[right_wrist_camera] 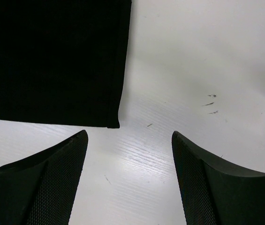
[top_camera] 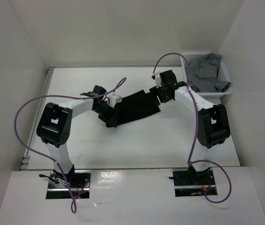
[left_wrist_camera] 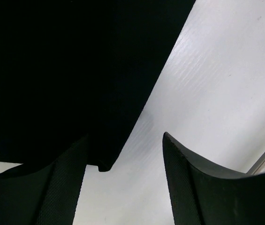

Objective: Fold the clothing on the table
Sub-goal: Fold the skirt

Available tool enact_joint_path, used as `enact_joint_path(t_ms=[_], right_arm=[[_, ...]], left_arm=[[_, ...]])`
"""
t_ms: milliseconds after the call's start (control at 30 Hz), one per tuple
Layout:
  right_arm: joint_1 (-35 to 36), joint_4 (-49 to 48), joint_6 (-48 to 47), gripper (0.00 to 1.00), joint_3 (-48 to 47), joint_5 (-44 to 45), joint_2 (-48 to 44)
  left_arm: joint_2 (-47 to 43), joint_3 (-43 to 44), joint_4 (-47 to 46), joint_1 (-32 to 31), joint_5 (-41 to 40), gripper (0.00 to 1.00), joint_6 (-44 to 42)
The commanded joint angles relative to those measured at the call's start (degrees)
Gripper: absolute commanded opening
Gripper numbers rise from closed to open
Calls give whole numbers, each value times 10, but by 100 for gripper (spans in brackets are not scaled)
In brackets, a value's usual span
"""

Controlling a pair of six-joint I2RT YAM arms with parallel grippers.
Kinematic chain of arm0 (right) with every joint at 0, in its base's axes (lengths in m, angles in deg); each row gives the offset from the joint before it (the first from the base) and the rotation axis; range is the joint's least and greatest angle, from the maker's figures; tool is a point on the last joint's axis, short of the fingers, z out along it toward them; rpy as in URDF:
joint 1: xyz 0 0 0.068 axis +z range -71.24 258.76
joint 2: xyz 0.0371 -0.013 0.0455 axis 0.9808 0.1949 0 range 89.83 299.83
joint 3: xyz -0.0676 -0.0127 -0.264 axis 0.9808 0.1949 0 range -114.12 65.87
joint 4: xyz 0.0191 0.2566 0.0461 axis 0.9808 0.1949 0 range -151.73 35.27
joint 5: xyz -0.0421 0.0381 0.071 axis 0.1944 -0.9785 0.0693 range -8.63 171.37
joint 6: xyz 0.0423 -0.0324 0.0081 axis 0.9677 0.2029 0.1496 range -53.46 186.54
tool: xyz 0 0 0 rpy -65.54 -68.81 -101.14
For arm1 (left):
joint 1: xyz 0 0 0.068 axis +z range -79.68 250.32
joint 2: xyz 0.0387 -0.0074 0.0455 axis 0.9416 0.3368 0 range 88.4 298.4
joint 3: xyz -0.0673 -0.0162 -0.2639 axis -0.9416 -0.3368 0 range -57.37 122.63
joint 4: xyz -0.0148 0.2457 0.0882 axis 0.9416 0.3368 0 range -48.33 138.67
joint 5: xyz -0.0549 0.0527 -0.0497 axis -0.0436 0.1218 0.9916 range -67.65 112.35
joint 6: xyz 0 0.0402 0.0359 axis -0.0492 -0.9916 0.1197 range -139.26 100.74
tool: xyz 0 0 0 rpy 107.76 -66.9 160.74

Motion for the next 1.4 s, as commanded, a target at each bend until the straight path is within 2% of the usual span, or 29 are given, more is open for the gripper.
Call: enact_joint_path(t_ms=[0, 300, 400, 600, 700, 767, 833, 967, 1100, 1200, 1367], right_arm=[[4, -6, 6, 77, 2, 1, -34], [-1, -6, 11, 77, 7, -17, -12], [-12, -6, 11, 77, 2, -30, -12], [-24, -6, 11, 77, 2, -41, -29], [-29, -6, 11, 77, 7, -48, -34], [-35, -6, 11, 77, 7, -53, -39], [-40, -6, 11, 77, 7, -59, -40], [-40, -6, 11, 77, 7, -64, -34], [-40, -6, 11, 77, 7, -69, -29], [-40, -6, 11, 77, 7, -69, -24], [-40, -6, 11, 77, 14, -64, -24]], left_arm=[[32, 2, 39, -9, -18, 70, -5], [32, -4, 85, -75, -12, 67, -39], [1, -4, 92, -81, -5, 67, -45], [-107, 8, 110, -81, -17, 73, -51], [-165, 8, 98, -48, -17, 76, -36], [-199, -7, 85, -10, -17, 85, -23], [-212, -21, 56, 17, -23, 89, 4], [-175, -38, 38, 85, -7, 91, 29], [-84, -16, 38, 126, 48, 91, 48], [-24, 6, 44, 148, 81, 87, 58], [54, 37, 43, 148, 141, 81, 58]])
